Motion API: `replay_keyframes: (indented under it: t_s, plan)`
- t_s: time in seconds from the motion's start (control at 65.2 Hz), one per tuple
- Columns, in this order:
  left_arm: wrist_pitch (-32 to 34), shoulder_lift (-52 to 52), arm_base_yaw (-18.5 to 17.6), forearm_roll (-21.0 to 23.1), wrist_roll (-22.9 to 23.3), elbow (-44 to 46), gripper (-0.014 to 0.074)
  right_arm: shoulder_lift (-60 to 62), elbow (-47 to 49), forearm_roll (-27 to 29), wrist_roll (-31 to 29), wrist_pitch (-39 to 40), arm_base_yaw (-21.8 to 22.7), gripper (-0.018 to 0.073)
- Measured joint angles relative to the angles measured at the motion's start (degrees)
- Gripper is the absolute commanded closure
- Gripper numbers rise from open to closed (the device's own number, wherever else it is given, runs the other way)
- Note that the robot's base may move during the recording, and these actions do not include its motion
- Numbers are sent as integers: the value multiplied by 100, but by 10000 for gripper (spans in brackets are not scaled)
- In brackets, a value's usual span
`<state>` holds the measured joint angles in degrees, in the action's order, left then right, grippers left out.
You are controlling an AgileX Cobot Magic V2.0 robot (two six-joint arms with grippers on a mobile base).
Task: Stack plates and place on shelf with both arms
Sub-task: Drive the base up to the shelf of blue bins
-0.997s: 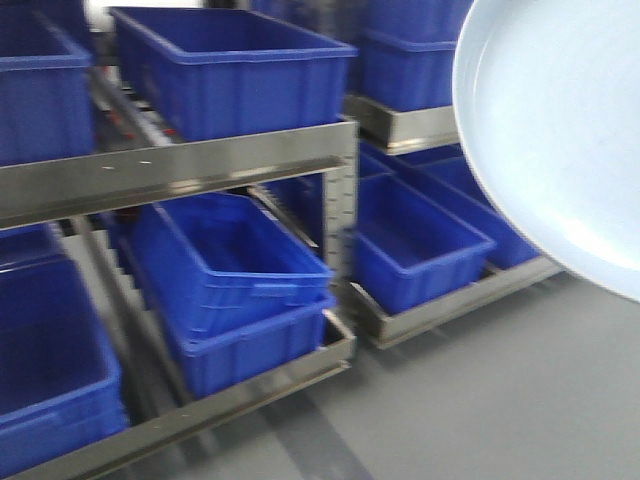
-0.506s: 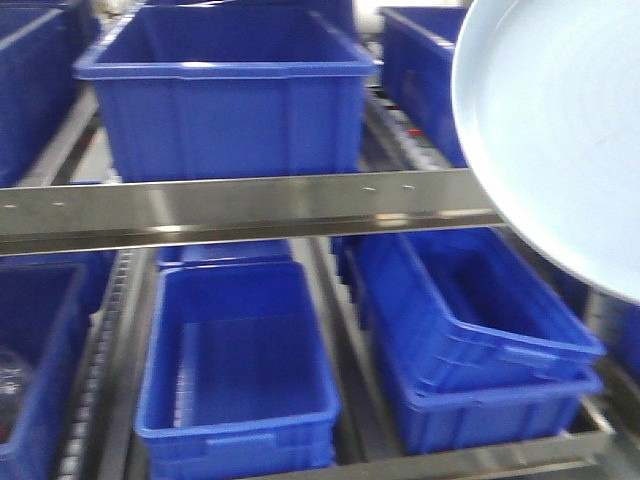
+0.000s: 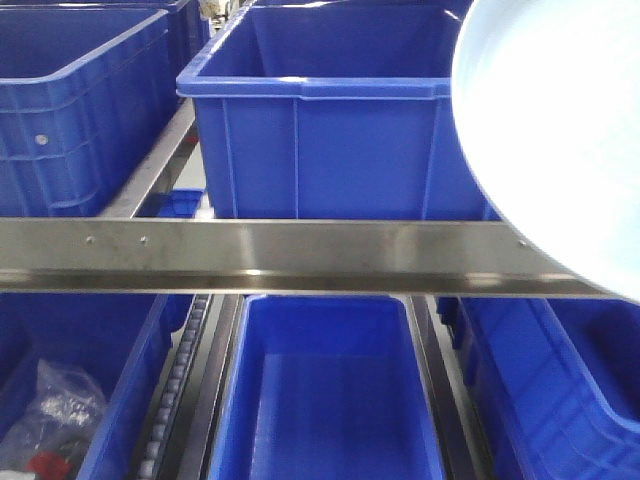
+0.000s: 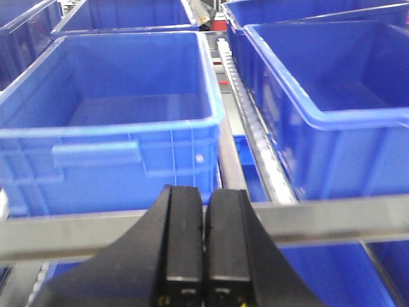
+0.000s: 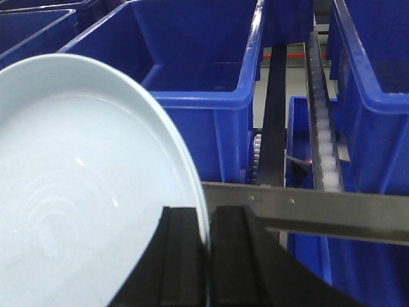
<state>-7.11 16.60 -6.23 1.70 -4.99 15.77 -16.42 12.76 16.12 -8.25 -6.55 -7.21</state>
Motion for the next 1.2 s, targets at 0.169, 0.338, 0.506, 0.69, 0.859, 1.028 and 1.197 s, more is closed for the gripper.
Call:
replay_keyframes:
  t_s: [0.169, 0.338, 0.506, 0.69, 0.859, 1.028, 1.197]
  plan:
    - [0, 0, 0, 0, 0, 0, 514, 0, 0, 0, 0, 0, 0, 501]
    - [0, 0, 0, 0, 0, 0, 514, 0, 0, 0, -9, 0, 0, 501]
    - [0, 0, 0, 0, 0, 0, 514, 0, 0, 0, -9, 0, 0, 501]
    - [0, 0, 0, 0, 0, 0, 514, 0, 0, 0, -9, 0, 0, 501]
    - [0, 0, 0, 0, 0, 0, 514, 0, 0, 0, -9, 0, 0, 501]
    - [0, 0, 0, 0, 0, 0, 514, 0, 0, 0, -9, 0, 0, 501]
    - [0, 0, 0, 0, 0, 0, 514, 0, 0, 0, -9, 0, 0, 501]
